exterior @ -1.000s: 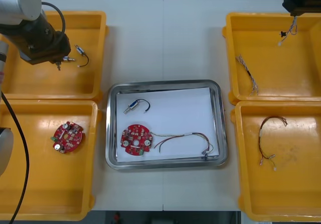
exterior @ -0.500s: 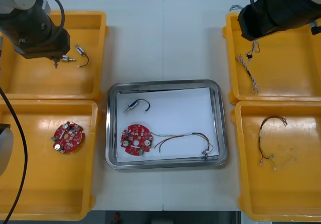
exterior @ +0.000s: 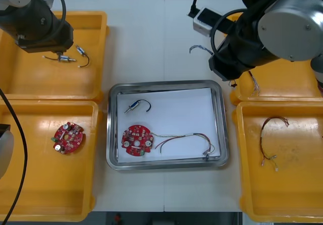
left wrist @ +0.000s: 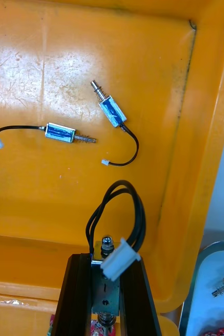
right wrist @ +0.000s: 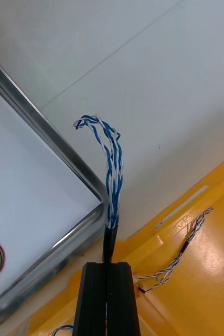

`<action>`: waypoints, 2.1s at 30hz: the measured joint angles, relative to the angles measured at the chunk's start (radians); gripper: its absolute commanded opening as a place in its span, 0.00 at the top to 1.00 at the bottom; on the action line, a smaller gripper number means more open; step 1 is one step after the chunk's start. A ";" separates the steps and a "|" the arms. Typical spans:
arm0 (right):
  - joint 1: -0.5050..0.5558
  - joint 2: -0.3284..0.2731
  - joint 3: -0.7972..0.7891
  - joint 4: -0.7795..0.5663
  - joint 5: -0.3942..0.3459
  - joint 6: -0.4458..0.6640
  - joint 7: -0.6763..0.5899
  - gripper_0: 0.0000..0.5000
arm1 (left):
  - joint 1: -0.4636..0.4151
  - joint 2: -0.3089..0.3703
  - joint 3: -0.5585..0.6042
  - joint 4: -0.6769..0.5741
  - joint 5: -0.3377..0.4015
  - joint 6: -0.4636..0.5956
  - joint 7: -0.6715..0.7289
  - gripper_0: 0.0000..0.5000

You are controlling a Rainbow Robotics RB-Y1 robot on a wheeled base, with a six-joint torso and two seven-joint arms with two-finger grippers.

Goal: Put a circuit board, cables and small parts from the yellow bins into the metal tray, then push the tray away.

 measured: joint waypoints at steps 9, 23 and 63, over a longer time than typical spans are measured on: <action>0.024 0.000 0.169 -0.002 0.100 -0.034 0.263 1.00 | 0.001 0.000 0.000 -0.011 0.007 0.000 -0.003 1.00; 0.035 0.016 0.359 0.183 0.129 -0.384 0.461 1.00 | 0.001 0.000 0.000 -0.012 0.008 0.000 -0.028 1.00; 0.046 0.016 0.499 0.309 0.113 -0.451 0.522 0.00 | 0.001 0.000 0.000 -0.013 0.015 0.000 -0.028 1.00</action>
